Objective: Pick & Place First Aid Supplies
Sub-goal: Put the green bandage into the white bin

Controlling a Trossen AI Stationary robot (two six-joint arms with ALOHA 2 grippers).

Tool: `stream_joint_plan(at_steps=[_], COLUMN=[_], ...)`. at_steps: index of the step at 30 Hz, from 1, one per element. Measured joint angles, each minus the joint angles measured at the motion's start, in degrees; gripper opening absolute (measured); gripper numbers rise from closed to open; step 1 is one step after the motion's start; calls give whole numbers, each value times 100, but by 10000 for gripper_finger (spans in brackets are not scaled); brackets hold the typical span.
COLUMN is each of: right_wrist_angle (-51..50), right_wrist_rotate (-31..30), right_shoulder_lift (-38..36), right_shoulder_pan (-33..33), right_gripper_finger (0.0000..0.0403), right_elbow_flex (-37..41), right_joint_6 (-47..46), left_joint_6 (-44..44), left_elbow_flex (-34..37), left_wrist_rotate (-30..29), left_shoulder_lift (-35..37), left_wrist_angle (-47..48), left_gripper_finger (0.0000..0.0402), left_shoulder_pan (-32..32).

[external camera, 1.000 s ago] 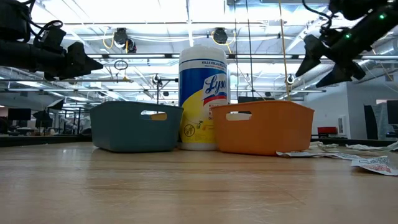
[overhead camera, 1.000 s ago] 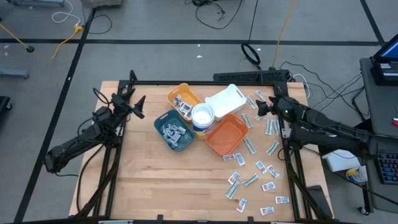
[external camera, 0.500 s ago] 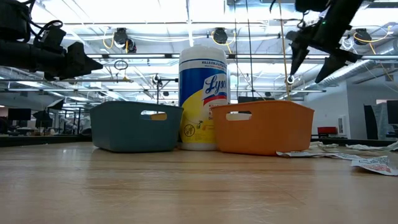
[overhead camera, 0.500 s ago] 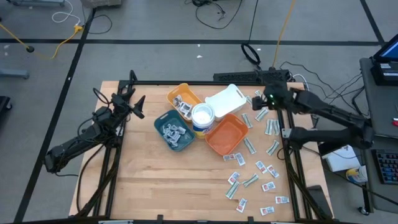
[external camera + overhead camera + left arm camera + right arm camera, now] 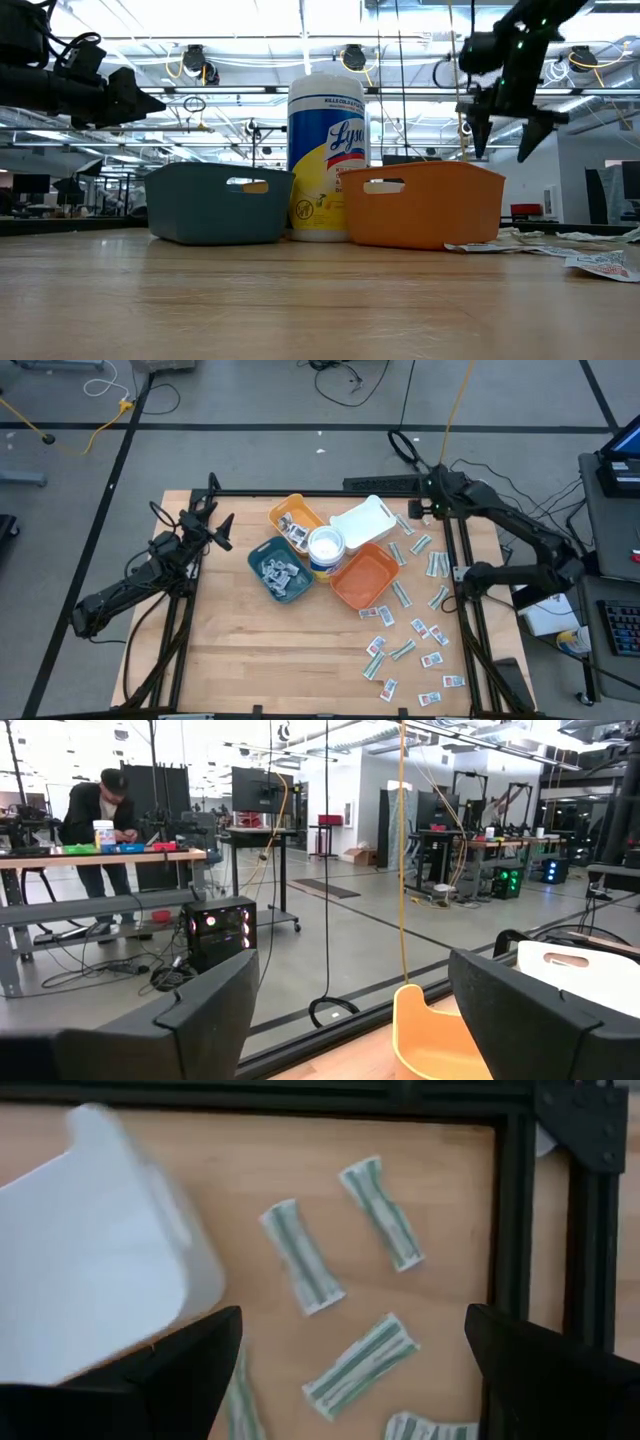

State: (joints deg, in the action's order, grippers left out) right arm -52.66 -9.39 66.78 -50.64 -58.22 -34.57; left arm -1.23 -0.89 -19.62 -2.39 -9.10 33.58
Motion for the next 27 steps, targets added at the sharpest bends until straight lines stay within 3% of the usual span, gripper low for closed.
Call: stream_joint_plan(at_steps=[5, 10, 27], right_wrist_angle=[443, 756, 1154], right_wrist_rotate=[327, 389, 183], right_shoulder_lift=[419, 867, 2716], right_shoulder_pan=[-665, -934, -965], right_gripper_finger=[377, 377, 377], right_elbow_flex=[-2, -54, -302], right_joint_6=[90, -80, -588], left_joint_6=[0, 0, 0], left_elbow_flex=[-1, 0, -1], left_wrist_rotate=[0, -2, -2], left_shoulder_lift=[0, 0, 0], left_wrist_angle=[-2, -4, -2], left_gripper_finger=[319, 310, 330], left_shoulder_pan=[0, 0, 0])
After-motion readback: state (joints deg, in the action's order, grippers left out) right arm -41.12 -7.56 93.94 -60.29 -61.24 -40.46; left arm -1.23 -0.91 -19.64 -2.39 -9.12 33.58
